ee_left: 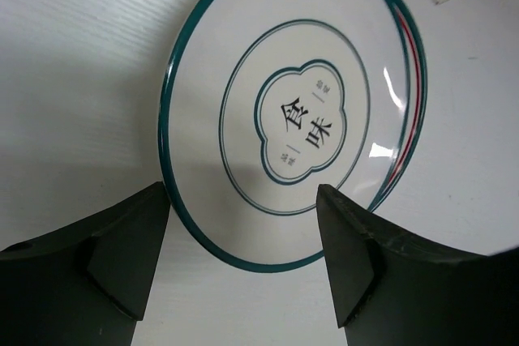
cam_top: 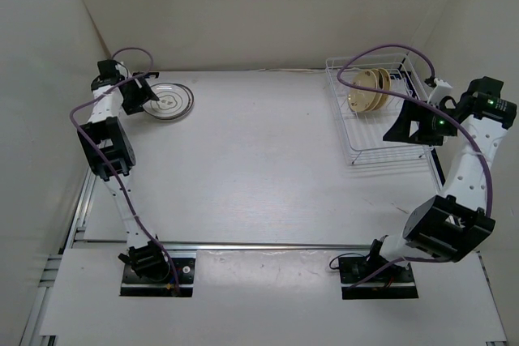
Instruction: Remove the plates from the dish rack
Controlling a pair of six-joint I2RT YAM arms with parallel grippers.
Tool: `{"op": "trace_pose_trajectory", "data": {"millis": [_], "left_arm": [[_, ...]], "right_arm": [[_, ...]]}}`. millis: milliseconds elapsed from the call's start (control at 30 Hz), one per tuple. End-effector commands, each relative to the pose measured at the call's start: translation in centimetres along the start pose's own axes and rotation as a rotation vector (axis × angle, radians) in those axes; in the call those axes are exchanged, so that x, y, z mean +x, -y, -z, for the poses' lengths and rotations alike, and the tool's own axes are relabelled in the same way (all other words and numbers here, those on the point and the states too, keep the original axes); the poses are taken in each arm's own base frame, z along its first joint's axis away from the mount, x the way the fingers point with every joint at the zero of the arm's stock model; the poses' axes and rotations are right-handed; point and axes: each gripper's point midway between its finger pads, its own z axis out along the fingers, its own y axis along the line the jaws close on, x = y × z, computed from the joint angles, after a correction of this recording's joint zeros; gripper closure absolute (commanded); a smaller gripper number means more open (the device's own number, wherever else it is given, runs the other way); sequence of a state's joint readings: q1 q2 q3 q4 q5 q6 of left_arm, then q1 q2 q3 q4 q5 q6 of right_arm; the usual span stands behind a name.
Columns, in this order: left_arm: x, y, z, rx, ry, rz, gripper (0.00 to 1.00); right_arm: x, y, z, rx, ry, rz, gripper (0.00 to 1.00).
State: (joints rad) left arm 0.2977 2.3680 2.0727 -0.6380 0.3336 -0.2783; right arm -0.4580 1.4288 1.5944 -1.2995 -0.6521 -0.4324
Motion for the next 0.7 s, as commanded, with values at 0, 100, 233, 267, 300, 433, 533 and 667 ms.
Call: {"op": "trace_pose_trajectory", "data": {"millis": [0,100,233,267,300,433,533,667], "left_arm": [[-1.5,1.7,3.5,-0.028,0.053,-0.057,0.17],[-0.1,1.1,2.9,-0.062,0.02,-0.063,0.17],[0.2,0.6,3.0,-0.085,0.017,-0.069,0.17],[0.4,1.0,2.9,-0.08,0.014,-0.076,0.17],[0.0,1.1,3.3,-0.088,0.026,-0.079,0.17],[-1.1,1.2,5.2,-0.123,0.065,-0.086,0.17],[-3.1,2.4,8.1,-0.127,0.138,-0.102,0.17],[-3.5,6.1,12.0,0.009,0.165,-0.158,0.16]], "right_arm": [[-1.8,-0.3,0.0,-0.038,0.053,0.011,0.03],[-1.8,-0.1,-0.2,-0.041,0.047,0.004,0.03],[-2.6,-0.1,-0.1,-0.041,0.07,0.0,0.03],[-3.2,0.3,-0.2,-0.036,0.081,0.011,0.03],[-3.4,0.3,-0.2,-0.034,0.088,0.0,0.03],[-5.9,1.7,-0.3,0.003,0.13,-0.016,0.0],[-8.8,2.0,-0.5,0.015,0.173,0.005,0.0],[-11.6,4.0,-1.6,0.158,0.175,0.051,0.0]]}}
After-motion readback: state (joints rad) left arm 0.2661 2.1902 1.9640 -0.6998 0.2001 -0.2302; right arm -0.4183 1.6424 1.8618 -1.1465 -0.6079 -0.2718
